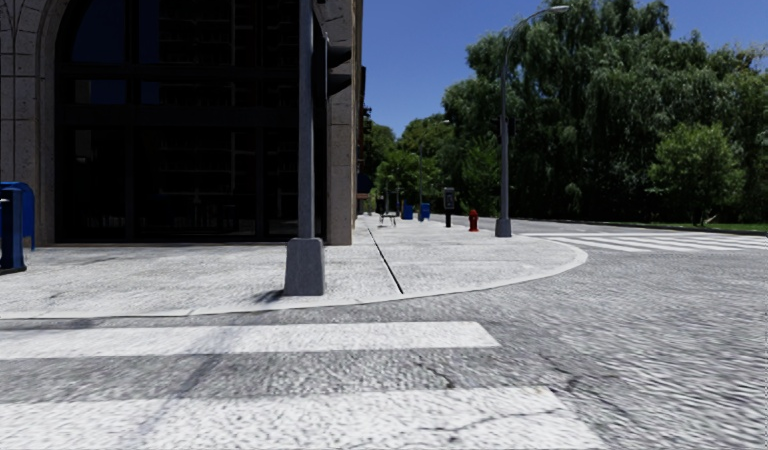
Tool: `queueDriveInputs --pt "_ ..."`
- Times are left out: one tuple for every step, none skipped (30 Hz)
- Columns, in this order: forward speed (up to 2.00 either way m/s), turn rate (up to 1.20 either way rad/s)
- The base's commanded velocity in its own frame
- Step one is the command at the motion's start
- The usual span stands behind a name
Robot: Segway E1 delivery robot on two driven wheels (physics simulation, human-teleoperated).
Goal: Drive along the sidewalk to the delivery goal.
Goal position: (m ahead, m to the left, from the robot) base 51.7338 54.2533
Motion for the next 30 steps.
queueDriveInputs --pt "2.0 -0.02" --pt "2.0 0.0" --pt "2.0 0.0" --pt "2.0 0.0" --pt "2.0 0.0" --pt "2.0 0.0" --pt "2.0 0.0" --pt "2.0 0.0" --pt "2.0 0.0" --pt "2.0 0.0" --pt "2.0 0.0" --pt "2.0 0.0" --pt "2.0 0.0" --pt "2.0 0.0" --pt "2.0 -0.13" --pt "2.0 -0.24" --pt "2.0 -0.24" --pt "2.0 -0.27" --pt "2.0 -0.28" --pt "2.0 -0.28" --pt "2.0 -0.28" --pt "2.0 -0.28" --pt "2.0 -0.28" --pt "2.0 -0.28" --pt "2.0 -0.27" --pt "2.0 -0.27" --pt "2.0 -0.22" --pt "2.0 -0.21" --pt "2.0 -0.05" --pt "2.0 -0.05"
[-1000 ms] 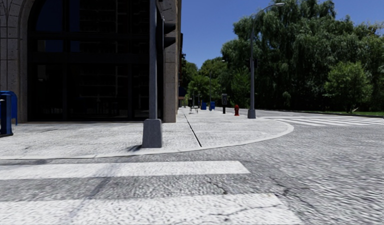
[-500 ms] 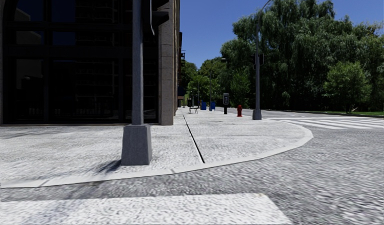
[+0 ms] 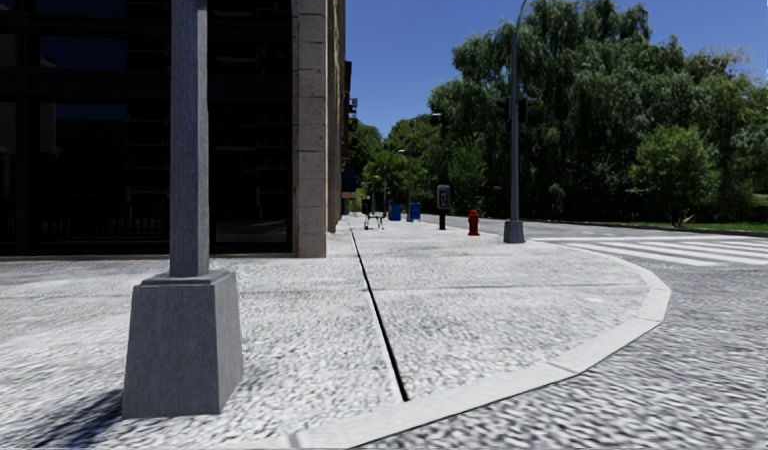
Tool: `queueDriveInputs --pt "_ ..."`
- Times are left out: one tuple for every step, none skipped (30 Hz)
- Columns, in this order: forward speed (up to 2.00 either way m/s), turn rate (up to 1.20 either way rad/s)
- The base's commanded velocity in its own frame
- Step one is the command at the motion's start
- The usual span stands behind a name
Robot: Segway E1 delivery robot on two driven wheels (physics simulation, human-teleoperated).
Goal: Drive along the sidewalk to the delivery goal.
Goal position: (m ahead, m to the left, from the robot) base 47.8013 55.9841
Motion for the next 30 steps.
queueDriveInputs --pt "1.94 0.0" --pt "1.81 0.0" --pt "1.74 0.0" --pt "1.74 0.0" --pt "1.7 0.0" --pt "1.68 0.0" --pt "1.67 0.0" --pt "1.67 0.0" --pt "1.67 0.0" --pt "1.67 0.0" --pt "1.67 0.0" --pt "1.67 0.0" --pt "1.67 0.0" --pt "1.67 0.0" --pt "1.67 0.0" --pt "1.67 0.0" --pt "1.67 0.0" --pt "1.67 0.0" --pt "1.67 0.0" --pt "1.67 0.0" --pt "1.67 0.0" --pt "1.67 0.0" --pt "1.67 0.0" --pt "1.67 0.0" --pt "1.67 0.0" --pt "1.67 0.0" --pt "1.67 0.0" --pt "1.67 0.0" --pt "1.67 0.0" --pt "1.67 0.0"
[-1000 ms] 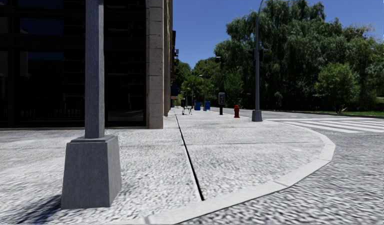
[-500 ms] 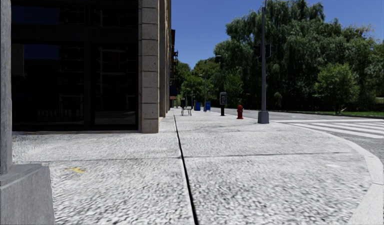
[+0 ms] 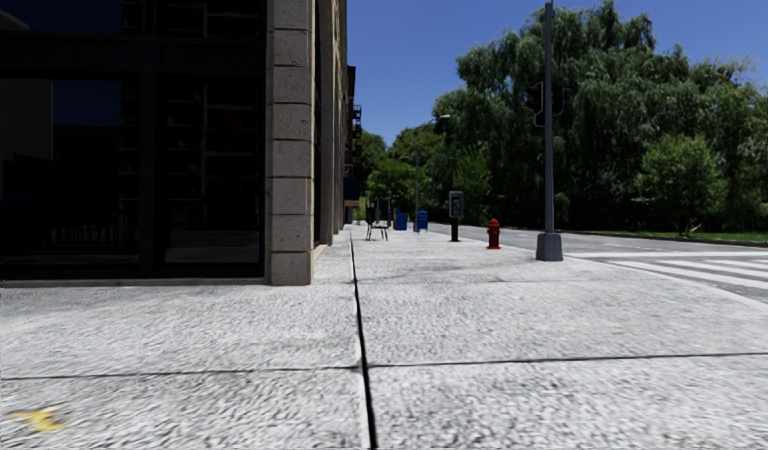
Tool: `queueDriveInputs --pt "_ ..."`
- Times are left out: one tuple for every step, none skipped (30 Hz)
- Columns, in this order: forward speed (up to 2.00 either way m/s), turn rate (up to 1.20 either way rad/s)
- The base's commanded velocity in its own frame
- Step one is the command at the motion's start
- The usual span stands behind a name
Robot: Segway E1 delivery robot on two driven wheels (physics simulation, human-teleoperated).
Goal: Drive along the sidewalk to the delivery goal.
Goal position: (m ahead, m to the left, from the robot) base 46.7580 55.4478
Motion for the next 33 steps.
queueDriveInputs --pt "1.67 0.0" --pt "1.67 0.0" --pt "1.67 0.0" --pt "1.67 0.0" --pt "1.67 0.0" --pt "1.67 0.0" --pt "1.67 0.0" --pt "1.67 0.0" --pt "1.67 0.0" --pt "1.67 0.0" --pt "1.68 0.0" --pt "1.68 0.0" --pt "1.68 0.0" --pt "1.68 0.0" --pt "1.68 0.0" --pt "1.68 0.0" --pt "1.68 0.0" --pt "1.68 0.0" --pt "1.68 0.0" --pt "1.68 0.0" --pt "1.68 0.0" --pt "1.68 0.0" --pt "1.68 0.0" --pt "1.68 0.0" --pt "1.68 0.0" --pt "1.73 0.0" --pt "2.0 0.0" --pt "2.0 0.0" --pt "2.0 0.0" --pt "2.0 0.0" --pt "2.0 0.0" --pt "2.0 0.0" --pt "2.0 0.0"
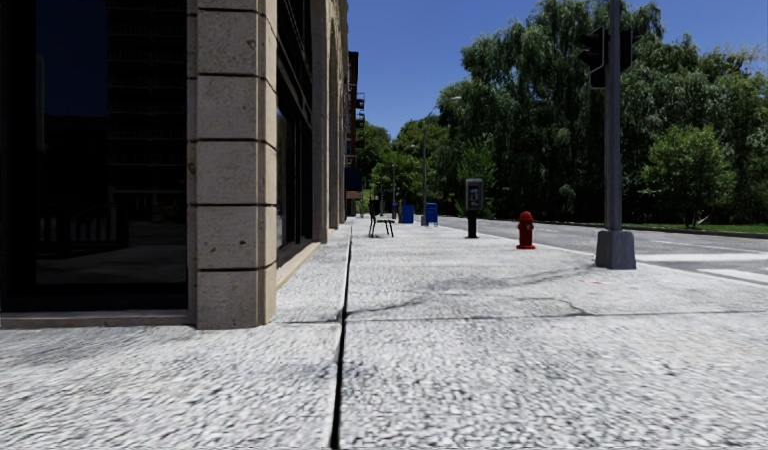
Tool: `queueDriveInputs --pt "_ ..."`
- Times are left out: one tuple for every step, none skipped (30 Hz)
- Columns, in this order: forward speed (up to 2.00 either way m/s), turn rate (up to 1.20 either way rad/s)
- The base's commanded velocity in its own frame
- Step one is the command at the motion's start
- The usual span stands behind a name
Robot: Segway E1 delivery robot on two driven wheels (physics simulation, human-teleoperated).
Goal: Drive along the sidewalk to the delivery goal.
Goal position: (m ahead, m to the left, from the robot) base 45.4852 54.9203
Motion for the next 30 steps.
queueDriveInputs --pt "2.0 0.0" --pt "2.0 0.0" --pt "2.0 0.0" --pt "2.0 0.0" --pt "2.0 0.0" --pt "2.0 0.0" --pt "2.0 0.0" --pt "2.0 0.16" --pt "2.0 0.22" --pt "2.0 0.22" --pt "2.0 0.24" --pt "2.0 0.25" --pt "2.0 0.33" --pt "2.0 0.33" --pt "2.0 0.36" --pt "2.0 0.36" --pt "2.0 0.36" --pt "2.0 0.36" --pt "2.0 0.36" --pt "2.0 0.32" --pt "2.0 0.0" --pt "2.0 0.0" --pt "2.0 0.0" --pt "2.0 0.0" --pt "2.0 0.0" --pt "2.0 0.0" --pt "2.0 0.0" --pt "2.0 0.0" --pt "2.0 0.0" --pt "2.0 0.0"
